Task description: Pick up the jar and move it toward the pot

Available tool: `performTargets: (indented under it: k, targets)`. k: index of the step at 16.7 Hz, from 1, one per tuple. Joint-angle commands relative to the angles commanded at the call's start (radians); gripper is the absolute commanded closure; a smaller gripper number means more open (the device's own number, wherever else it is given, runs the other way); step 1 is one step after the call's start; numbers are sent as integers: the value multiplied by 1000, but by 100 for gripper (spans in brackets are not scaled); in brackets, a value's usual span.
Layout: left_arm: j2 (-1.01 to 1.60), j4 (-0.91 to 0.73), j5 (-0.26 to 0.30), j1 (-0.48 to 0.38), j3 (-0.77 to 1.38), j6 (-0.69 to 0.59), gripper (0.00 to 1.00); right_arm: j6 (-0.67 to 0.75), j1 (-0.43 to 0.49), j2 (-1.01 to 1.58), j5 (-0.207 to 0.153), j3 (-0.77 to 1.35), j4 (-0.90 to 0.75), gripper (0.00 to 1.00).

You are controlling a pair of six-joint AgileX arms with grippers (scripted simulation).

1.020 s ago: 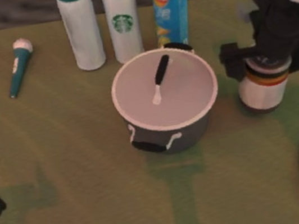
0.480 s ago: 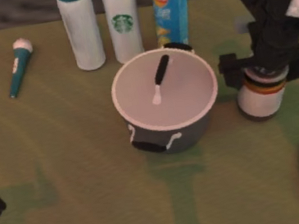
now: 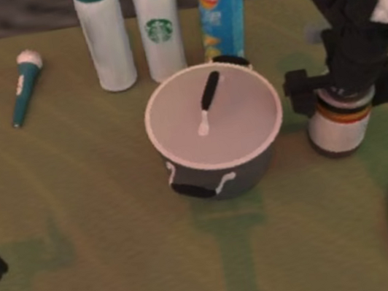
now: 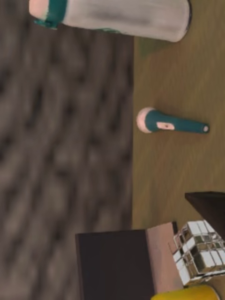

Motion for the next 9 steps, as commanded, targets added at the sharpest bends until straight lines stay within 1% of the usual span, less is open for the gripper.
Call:
performTargets:
  k: [3,4,9]
  targets:
    - [0,0,0,0,0,0,0,0,0,0,0,0,0,2]
    - [0,0,0,0,0,0,0,0,0,0,0,0,0,0]
    - [0,0,0,0,0,0,0,0,0,0,0,0,0,0]
